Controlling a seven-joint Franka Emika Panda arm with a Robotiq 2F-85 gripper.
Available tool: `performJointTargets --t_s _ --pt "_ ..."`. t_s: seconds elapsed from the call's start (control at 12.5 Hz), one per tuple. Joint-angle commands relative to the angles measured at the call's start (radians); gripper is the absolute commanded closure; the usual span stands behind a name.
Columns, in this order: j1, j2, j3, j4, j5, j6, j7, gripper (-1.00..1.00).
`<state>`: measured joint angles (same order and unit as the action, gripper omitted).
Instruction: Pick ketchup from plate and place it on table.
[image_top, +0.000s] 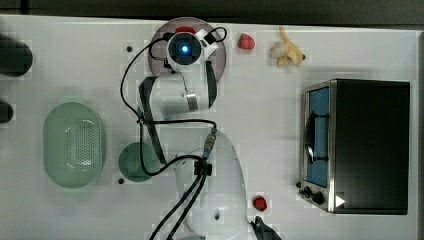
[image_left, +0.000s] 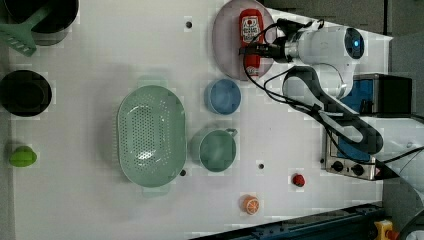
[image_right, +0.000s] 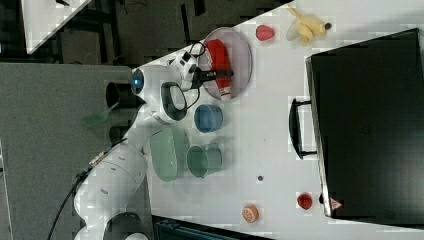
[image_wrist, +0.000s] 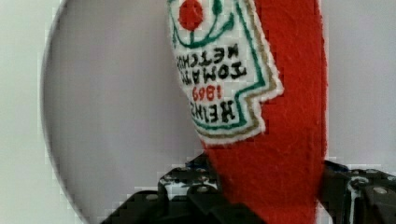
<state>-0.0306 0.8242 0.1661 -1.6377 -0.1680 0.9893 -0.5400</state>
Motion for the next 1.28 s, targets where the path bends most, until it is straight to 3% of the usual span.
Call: performJointTargets --t_s 0.08,0.24,0.4,0.64,0.96,1.28 --pt "-0.012 -0.104 0.008 0.086 0.006 -0.072 -0.008 -0.21" --pt "-0.022 -0.164 0.008 0.118 0.025 -0.193 -0.002 -0.21" --pt "-0.047 -0.23 0.008 0.123 0.112 -0.315 -0.002 -0.21" --pt "-0.093 -0.341 0.005 0.071 0.184 -0.42 -0.002 -0.21" --pt "-0.145 -0.509 -0.01 -0.147 0.183 -0.414 -0.001 -0.21" --pt "-0.152 -0.65 -0.034 -0.391 0.181 -0.34 0.008 -0.21"
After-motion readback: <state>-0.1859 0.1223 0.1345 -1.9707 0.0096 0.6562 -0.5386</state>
